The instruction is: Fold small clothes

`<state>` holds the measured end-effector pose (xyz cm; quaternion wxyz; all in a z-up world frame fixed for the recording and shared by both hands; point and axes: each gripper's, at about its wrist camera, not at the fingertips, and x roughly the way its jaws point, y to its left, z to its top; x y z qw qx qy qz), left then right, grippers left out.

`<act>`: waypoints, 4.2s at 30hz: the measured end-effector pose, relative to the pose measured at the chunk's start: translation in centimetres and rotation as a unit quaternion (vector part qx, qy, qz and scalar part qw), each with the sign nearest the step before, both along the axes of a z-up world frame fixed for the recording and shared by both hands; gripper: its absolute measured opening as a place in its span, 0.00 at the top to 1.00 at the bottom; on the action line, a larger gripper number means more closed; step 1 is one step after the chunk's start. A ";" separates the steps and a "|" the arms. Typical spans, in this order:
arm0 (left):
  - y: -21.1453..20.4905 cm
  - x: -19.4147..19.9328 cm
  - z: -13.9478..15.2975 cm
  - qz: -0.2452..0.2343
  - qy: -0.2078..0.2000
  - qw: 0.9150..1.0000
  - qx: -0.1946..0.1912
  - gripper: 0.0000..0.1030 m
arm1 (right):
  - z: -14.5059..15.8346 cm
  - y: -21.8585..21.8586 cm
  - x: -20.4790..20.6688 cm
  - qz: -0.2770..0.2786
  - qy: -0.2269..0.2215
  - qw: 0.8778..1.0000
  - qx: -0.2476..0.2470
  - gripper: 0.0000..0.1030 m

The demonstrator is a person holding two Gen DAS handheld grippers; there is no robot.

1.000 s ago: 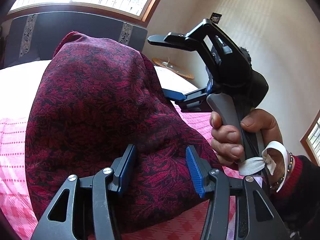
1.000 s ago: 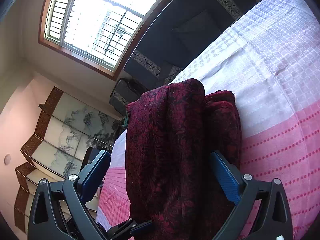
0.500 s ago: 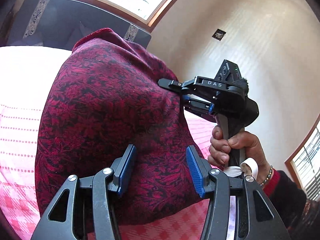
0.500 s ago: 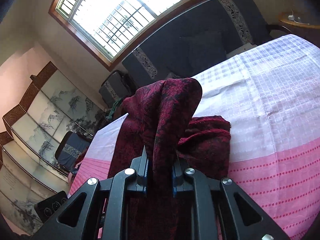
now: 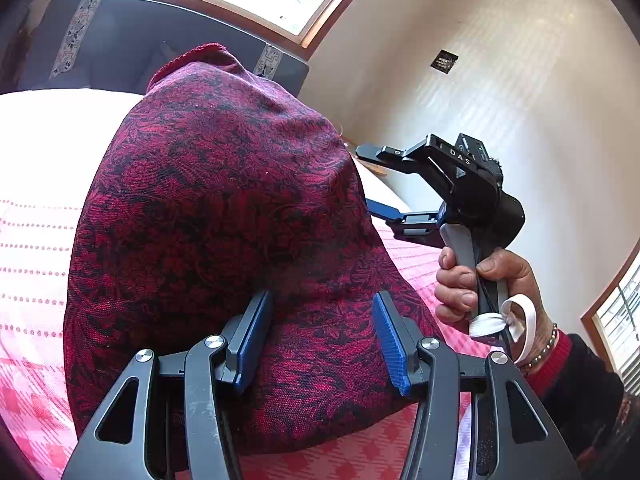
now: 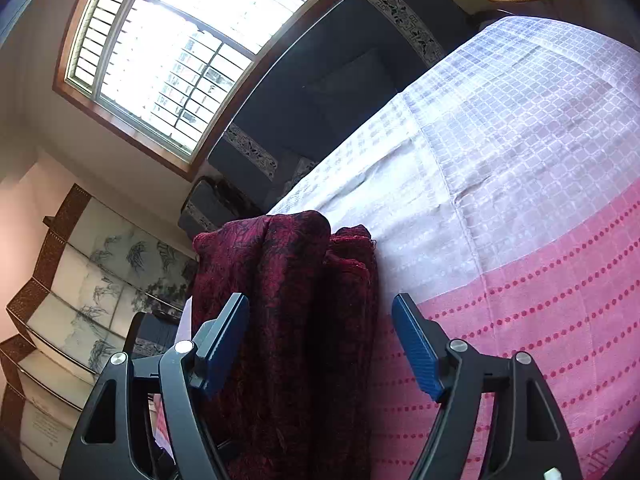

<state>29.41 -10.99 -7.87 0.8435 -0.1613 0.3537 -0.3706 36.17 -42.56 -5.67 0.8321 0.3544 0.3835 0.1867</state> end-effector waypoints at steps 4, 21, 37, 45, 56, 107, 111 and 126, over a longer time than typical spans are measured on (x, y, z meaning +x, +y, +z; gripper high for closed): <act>0.0 -0.2 0.0 0.001 0.000 1.000 0.001 0.48 | -1.0 0.8 1.3 0.034 0.038 0.999 0.006 0.29; 0.2 -0.2 -0.2 0.007 0.004 1.000 -0.009 0.48 | 1.1 3.0 1.6 0.062 0.019 0.997 -0.028 0.31; 0.3 -1.5 0.8 0.053 -0.027 0.998 0.004 0.48 | 5.8 7.1 2.7 0.098 -0.105 0.989 -0.025 0.81; 0.7 -0.9 0.4 0.042 -0.007 0.999 -0.009 0.48 | -2.1 4.2 4.2 0.084 -0.043 0.994 0.047 0.81; 0.7 0.0 0.6 0.041 0.001 0.999 -0.006 0.47 | 1.6 1.9 -3.1 0.091 -0.083 0.992 0.032 0.54; -1.9 -0.6 1.2 0.053 -0.008 0.996 0.073 0.43 | -4.4 5.8 -5.8 0.074 -0.017 0.996 -0.042 0.86; -2.3 -0.7 1.4 0.056 -0.013 0.995 0.086 0.43 | -4.4 6.1 -5.8 0.072 -0.017 0.997 -0.038 0.87; -2.7 -2.4 3.8 0.082 -0.053 0.987 0.129 0.43 | -4.5 7.3 -6.7 0.064 -0.035 0.993 -0.088 0.87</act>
